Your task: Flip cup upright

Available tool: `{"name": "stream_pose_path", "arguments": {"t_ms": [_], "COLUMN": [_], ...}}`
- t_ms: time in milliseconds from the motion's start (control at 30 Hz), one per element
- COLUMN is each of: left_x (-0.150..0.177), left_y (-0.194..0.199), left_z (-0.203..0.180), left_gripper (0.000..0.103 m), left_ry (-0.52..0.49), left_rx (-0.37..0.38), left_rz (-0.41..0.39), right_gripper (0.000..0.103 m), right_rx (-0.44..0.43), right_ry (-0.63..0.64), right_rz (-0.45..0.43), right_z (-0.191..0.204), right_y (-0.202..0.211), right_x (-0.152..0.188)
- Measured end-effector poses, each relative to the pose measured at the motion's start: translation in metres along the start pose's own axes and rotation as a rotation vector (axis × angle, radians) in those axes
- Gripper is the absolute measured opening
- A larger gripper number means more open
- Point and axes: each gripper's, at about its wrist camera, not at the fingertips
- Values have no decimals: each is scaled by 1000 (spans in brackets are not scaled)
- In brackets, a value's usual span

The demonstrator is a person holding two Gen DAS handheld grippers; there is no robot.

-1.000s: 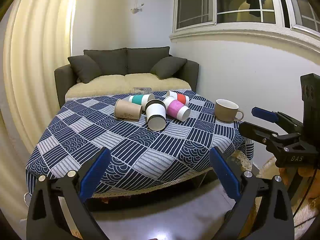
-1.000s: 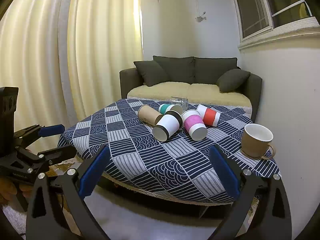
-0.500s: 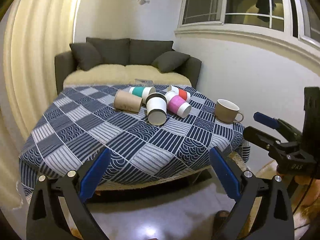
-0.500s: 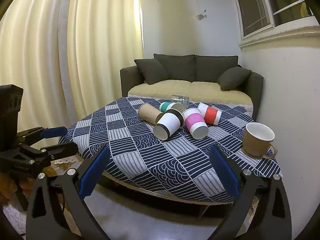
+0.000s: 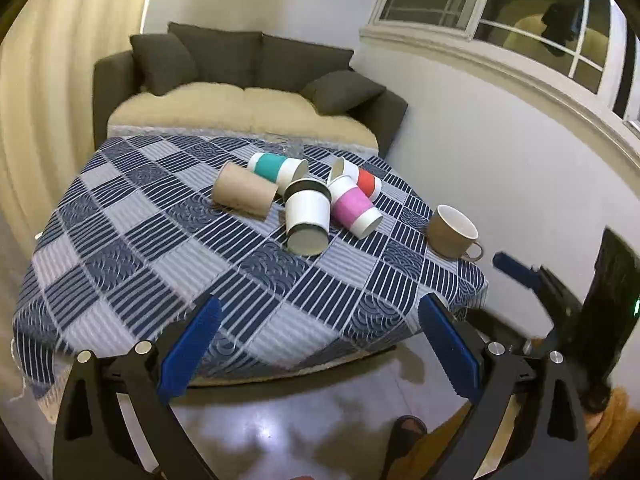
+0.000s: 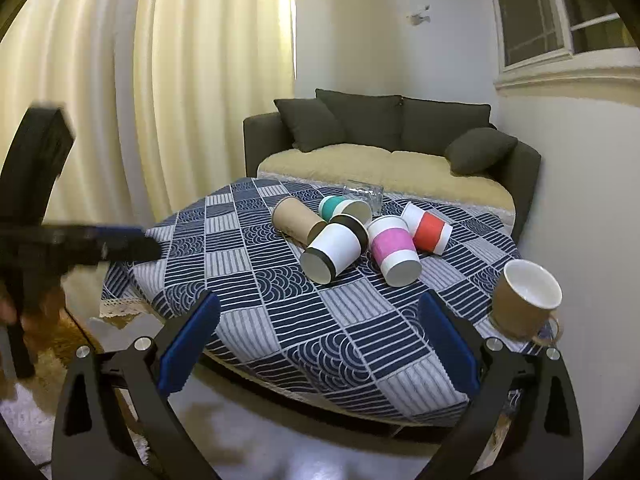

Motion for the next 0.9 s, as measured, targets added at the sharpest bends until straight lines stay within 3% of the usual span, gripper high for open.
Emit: {"name": "stream_pose_path", "arguments": {"t_ms": [267,400,633,900], "left_x": [-79,-102,-115,-113], "left_y": [-86,-138,-202,-231], "left_z": [-1,16,40,61], "left_gripper": [96,96,95,95], "left_ry": [8,103,138,181], "left_rx": [-60,-87,-158,-183], "left_rz": [257,384,521,586], "right_gripper": [98,98,98,98], "right_rx": [-90,-111,-142,-216], "right_ry": [-99,-130,-168,-166], "right_rz": [108,127,150,162], "right_z": [-22,-32,-49,-63], "right_y": [-31,-37,-49,-78], "right_x": [-4,4,10,-8]}}
Point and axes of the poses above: each gripper's, at about its wrist camera, not at the fingertips, and y roughly against the way its jaws point, z to its left, x to its underside, and after that the axes turned 14 degrees about x, right-handed
